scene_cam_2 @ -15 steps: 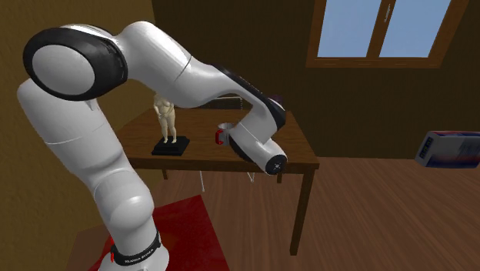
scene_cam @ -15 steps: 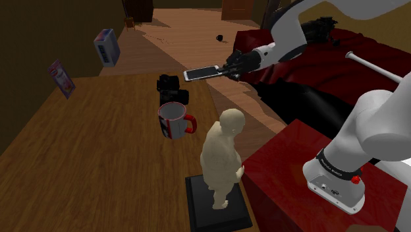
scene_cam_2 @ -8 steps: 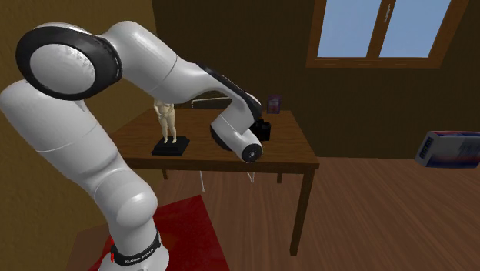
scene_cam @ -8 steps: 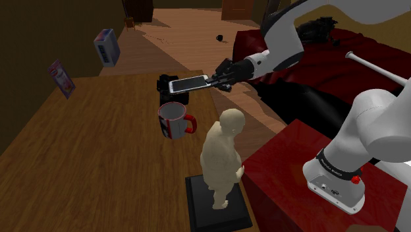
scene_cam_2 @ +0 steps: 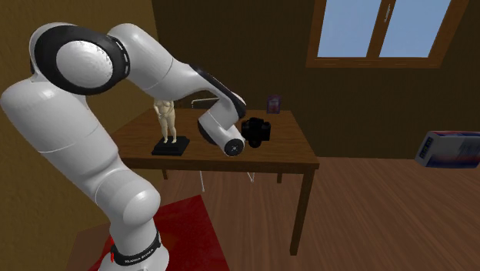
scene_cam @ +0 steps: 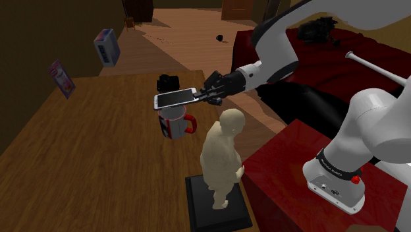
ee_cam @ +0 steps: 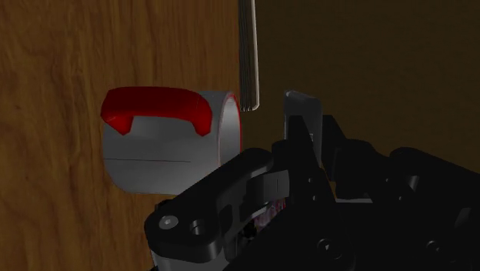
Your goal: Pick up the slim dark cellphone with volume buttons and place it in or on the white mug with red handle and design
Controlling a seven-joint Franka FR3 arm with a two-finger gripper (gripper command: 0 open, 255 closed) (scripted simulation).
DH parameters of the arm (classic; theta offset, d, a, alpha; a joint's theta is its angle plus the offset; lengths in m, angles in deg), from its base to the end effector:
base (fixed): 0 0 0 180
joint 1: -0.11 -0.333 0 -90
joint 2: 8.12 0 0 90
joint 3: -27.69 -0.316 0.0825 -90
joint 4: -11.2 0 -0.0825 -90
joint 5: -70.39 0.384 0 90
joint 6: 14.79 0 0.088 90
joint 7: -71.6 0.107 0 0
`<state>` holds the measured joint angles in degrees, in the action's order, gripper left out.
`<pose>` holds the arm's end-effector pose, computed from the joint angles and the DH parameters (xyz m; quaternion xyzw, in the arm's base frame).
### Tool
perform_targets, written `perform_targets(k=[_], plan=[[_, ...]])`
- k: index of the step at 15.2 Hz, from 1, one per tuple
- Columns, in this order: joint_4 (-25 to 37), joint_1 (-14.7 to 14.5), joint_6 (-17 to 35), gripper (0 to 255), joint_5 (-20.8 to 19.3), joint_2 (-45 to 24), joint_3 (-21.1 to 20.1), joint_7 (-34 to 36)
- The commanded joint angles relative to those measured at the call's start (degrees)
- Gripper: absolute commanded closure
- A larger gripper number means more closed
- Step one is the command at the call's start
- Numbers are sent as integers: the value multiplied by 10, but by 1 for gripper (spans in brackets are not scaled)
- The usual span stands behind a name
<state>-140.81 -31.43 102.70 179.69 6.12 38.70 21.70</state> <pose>0.3749 0.1970 0.3489 -0.7394 0.0843 -0.0538 0.6658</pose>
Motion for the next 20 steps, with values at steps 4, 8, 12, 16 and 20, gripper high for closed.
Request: perform_targets(k=[4, 8, 12, 16, 20], plan=[[-3, -2, -19, 255, 20, -36, 3, -38], [-3, -1, -38, 255, 31, -69, 6, -68], [-3, 0, -50, 255, 38, -89, 8, -85], [-3, 0, -50, 255, 38, -89, 8, -85], [-2, 0, -51, 0, 37, -90, 8, -85]])
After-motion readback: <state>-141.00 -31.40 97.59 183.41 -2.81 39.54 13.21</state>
